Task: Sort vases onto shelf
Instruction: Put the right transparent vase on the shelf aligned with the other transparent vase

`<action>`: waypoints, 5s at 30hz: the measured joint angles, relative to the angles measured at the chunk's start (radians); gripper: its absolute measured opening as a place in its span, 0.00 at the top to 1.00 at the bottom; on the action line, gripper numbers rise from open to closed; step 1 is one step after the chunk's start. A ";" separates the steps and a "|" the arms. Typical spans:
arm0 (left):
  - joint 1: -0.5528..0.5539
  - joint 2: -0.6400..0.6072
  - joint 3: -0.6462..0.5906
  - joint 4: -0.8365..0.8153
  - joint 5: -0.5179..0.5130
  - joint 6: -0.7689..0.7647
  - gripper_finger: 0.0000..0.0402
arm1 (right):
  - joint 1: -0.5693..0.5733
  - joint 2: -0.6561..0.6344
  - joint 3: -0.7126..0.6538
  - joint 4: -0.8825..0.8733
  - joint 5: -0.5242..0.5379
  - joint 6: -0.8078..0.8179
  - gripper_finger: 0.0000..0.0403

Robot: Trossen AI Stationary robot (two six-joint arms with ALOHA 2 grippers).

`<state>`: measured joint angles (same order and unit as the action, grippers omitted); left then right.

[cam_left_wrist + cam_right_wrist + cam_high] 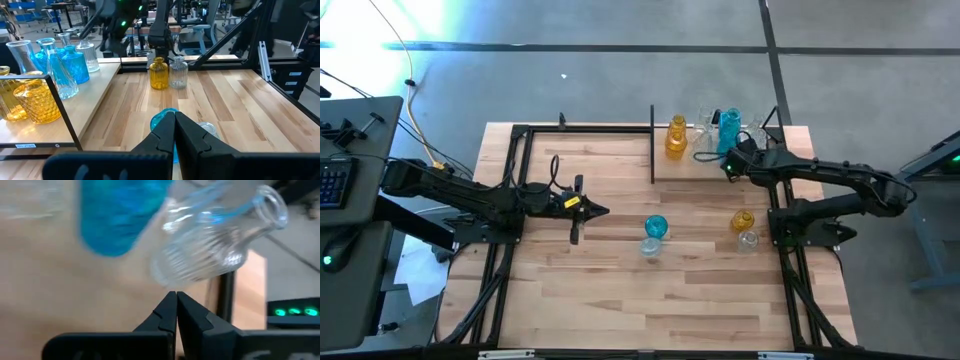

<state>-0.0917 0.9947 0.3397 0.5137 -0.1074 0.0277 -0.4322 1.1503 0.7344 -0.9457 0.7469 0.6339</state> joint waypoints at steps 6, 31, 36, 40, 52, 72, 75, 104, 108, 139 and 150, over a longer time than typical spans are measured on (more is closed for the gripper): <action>-0.001 0.000 0.000 0.000 0.007 -0.008 1.00 | 0.247 0.000 0.165 -0.242 -0.207 0.151 0.99; -0.001 0.000 0.000 -0.002 0.019 -0.026 1.00 | 1.004 0.048 0.232 -0.435 -0.571 0.892 0.43; -0.001 0.000 0.000 -0.002 0.019 -0.027 1.00 | 1.002 0.106 0.232 -0.446 -0.564 0.876 0.40; -0.001 0.000 0.000 -0.002 0.019 -0.027 1.00 | 1.002 0.139 0.232 -0.434 -0.564 0.853 0.41; -0.001 0.000 0.000 -0.016 0.020 -0.045 1.00 | 1.002 0.147 0.232 -0.446 -0.560 0.897 0.41; -0.002 0.000 0.000 -0.016 0.046 -0.051 1.00 | 1.003 0.143 0.086 -0.264 -0.556 0.914 0.41; -0.002 0.000 0.000 -0.016 0.046 -0.050 1.00 | 1.002 0.145 0.104 -0.274 -0.563 0.913 0.42; -0.002 0.000 0.000 -0.016 0.052 -0.050 1.00 | 0.936 0.146 0.337 -0.307 -0.437 0.768 0.86; -0.002 0.000 0.000 -0.016 0.055 -0.051 1.00 | 0.930 0.155 0.318 -0.210 -0.459 0.711 0.81; -0.002 0.000 0.000 -0.022 0.055 -0.052 1.00 | 0.927 0.308 0.291 -0.141 -0.488 0.663 0.47; -0.002 0.000 0.000 -0.022 0.055 -0.052 1.00 | 0.916 0.304 0.246 -0.092 -0.440 0.664 0.63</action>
<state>-0.0933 0.9949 0.3393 0.4919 -0.0521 -0.0244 0.4839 1.4548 0.9802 -1.0373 0.3067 1.2977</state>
